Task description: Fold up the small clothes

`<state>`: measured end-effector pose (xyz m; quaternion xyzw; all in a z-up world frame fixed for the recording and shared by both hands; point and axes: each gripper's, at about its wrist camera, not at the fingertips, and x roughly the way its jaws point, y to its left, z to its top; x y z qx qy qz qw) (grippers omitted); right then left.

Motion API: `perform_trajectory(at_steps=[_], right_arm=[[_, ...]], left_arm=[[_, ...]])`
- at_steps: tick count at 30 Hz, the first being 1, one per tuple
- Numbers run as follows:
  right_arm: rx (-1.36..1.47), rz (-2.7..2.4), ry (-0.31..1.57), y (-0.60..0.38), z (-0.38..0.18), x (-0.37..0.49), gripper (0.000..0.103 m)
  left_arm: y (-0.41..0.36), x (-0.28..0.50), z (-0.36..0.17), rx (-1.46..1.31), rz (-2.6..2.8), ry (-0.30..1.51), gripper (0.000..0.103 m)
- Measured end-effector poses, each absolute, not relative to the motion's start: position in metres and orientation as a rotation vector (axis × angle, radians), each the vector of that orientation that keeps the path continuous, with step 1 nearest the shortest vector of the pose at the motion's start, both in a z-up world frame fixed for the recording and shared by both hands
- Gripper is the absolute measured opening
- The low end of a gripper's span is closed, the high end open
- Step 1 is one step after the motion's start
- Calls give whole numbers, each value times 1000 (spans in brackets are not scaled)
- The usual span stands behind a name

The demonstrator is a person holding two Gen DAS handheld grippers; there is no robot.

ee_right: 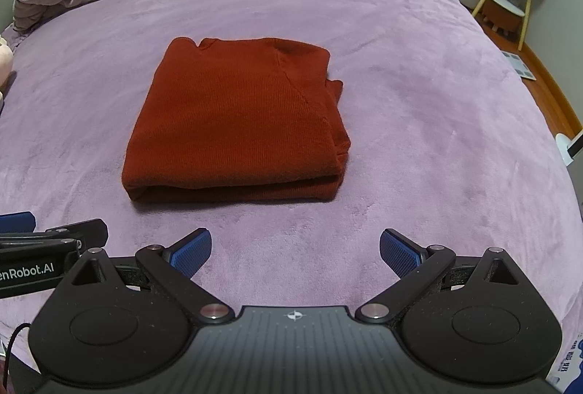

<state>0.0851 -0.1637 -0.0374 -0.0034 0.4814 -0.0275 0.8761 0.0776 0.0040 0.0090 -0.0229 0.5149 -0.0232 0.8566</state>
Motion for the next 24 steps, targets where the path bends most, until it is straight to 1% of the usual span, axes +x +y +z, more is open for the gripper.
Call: perform_trajectory(at_steps=[24], right_arm=[[6, -62, 1001, -164, -37, 83, 99]], left_arm=[[3, 76, 10, -23, -39, 1075, 97]])
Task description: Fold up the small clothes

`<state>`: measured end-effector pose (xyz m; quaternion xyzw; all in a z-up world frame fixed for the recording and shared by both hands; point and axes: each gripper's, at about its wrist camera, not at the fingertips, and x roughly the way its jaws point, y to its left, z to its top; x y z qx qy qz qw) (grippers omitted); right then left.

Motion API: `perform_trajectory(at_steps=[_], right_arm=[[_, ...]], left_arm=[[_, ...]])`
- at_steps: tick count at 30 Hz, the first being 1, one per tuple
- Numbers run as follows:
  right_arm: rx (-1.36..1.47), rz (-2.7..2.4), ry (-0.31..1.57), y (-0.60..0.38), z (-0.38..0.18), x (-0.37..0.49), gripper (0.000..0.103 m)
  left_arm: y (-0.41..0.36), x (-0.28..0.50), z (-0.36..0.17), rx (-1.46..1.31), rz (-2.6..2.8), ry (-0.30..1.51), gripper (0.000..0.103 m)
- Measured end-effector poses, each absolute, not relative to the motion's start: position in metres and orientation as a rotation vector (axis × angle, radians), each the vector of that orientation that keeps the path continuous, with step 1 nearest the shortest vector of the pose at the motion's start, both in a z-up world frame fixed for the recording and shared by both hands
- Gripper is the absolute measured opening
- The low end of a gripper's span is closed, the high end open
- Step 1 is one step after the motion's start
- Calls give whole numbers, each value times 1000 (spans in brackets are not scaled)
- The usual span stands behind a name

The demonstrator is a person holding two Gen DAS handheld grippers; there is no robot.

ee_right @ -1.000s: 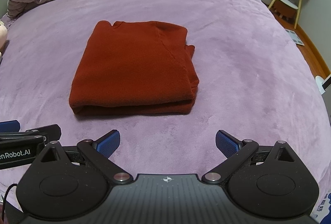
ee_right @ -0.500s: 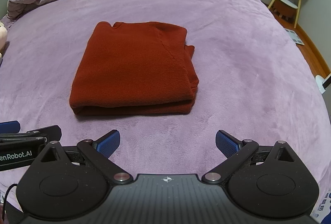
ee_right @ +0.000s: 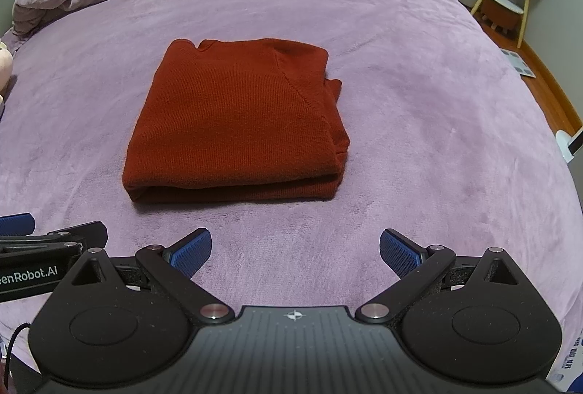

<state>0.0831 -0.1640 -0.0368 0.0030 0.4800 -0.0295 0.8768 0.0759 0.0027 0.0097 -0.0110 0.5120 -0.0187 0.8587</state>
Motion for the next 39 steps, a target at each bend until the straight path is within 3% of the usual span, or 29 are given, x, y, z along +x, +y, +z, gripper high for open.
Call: perform_trajectory(at_steps=[39], right_arm=[[15, -67, 992, -163, -35, 80, 99]], left_arm=[[-5, 71, 11, 51, -29, 1041, 97]])
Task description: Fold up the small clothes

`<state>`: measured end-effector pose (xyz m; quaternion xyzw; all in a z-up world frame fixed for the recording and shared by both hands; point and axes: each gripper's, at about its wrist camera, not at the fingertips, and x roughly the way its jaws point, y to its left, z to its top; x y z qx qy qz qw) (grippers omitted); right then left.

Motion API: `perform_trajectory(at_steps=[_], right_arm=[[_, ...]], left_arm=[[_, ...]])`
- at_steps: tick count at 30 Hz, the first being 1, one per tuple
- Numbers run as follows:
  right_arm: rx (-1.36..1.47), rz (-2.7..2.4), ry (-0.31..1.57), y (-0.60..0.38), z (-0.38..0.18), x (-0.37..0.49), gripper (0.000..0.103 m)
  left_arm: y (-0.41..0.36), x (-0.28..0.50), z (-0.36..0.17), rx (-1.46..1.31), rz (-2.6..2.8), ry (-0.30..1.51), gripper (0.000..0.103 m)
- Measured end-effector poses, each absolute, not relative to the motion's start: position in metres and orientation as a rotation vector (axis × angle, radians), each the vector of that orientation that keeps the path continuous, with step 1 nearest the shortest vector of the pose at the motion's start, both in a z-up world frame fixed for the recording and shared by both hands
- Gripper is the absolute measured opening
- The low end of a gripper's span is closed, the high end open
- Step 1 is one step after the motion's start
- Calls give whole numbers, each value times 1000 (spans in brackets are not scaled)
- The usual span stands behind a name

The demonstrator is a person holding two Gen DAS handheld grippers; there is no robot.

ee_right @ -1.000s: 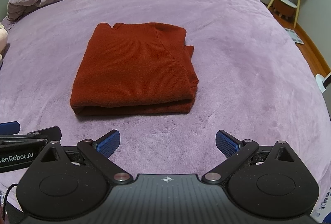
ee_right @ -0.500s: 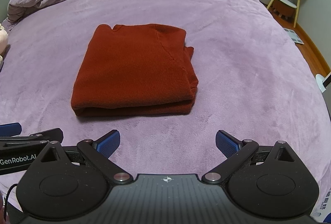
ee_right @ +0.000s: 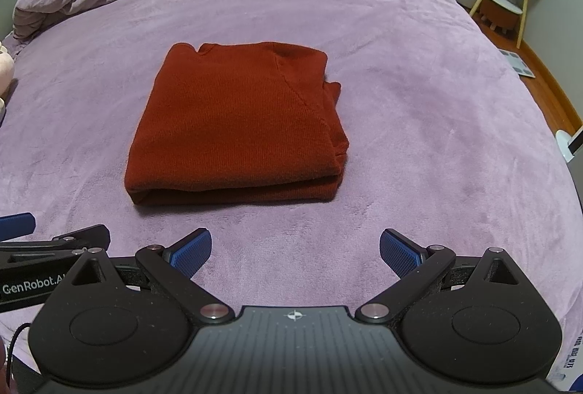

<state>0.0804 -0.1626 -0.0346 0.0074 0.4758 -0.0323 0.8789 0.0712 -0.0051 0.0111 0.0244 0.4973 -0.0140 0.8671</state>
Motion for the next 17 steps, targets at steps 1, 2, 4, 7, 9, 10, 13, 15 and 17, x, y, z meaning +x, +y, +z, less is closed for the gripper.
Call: perform_trajectory(at_steps=[1, 2, 4, 7, 9, 10, 13, 15, 17], right_arm=[[14, -68, 991, -162, -35, 80, 99], [14, -69, 990, -162, -34, 80, 99], [13, -70, 988, -162, -34, 79, 99], [12, -73, 983, -162, -32, 78, 99], [10, -75, 981, -162, -32, 78, 99], [10, -76, 980, -162, -32, 77, 99], [9, -77, 981, -162, -31, 78, 99], [8, -76, 980, -163, -31, 78, 99], [6, -77, 978, -162, -31, 78, 99]], left_arm=[[-6, 71, 11, 58, -30, 1041, 97], [-7, 71, 11, 59, -33, 1043, 97], [-6, 71, 11, 52, -35, 1053, 97], [-4, 72, 9, 37, -43, 1071, 97], [-4, 72, 8, 32, -43, 1082, 97], [-4, 72, 8, 31, -40, 1084, 97], [-5, 71, 8, 40, -35, 1082, 97], [-6, 70, 9, 43, -36, 1080, 97], [-6, 70, 10, 45, -39, 1077, 97]])
